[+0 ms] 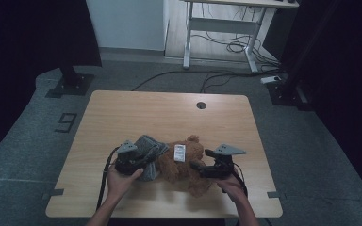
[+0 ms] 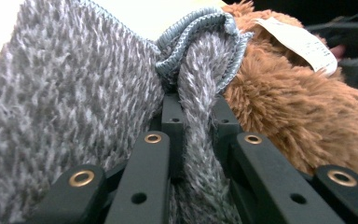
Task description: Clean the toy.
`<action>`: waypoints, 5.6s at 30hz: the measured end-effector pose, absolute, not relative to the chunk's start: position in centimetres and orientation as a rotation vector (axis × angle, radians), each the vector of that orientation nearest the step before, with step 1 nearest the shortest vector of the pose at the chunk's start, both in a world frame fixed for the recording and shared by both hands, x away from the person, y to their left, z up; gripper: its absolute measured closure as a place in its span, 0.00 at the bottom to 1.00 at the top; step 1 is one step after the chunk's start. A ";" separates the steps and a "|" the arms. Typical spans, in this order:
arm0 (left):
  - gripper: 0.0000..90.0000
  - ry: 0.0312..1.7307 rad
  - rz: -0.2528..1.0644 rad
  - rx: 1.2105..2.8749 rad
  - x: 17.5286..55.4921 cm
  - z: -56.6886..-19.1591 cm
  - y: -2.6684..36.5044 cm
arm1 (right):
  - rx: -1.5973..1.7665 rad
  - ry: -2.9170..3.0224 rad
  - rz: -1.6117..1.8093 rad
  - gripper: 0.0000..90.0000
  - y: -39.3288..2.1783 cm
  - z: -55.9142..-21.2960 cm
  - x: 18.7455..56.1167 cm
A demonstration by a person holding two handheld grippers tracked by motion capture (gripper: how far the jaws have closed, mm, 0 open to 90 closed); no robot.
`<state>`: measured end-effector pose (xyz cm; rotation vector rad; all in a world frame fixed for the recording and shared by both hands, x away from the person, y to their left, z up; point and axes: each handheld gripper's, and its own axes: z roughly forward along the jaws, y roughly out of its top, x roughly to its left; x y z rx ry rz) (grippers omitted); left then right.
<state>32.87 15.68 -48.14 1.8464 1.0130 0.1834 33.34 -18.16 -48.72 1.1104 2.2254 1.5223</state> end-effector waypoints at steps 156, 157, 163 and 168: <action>0.88 1.317 0.242 1.949 37.3 -50.5 18.7 | 0.975 2.217 1.334 0.56 -17.5 -54.8 33.5; 0.88 1.305 0.256 1.947 37.3 -49.8 18.8 | 0.975 2.218 1.332 0.56 -17.5 -54.8 33.5; 0.88 1.178 0.311 1.889 36.6 -44.6 17.9 | 0.973 2.217 1.330 0.56 -17.5 -54.8 33.6; 0.88 1.058 0.328 1.924 37.2 -42.0 13.9 | 0.968 2.209 1.322 0.56 -17.4 -54.8 33.6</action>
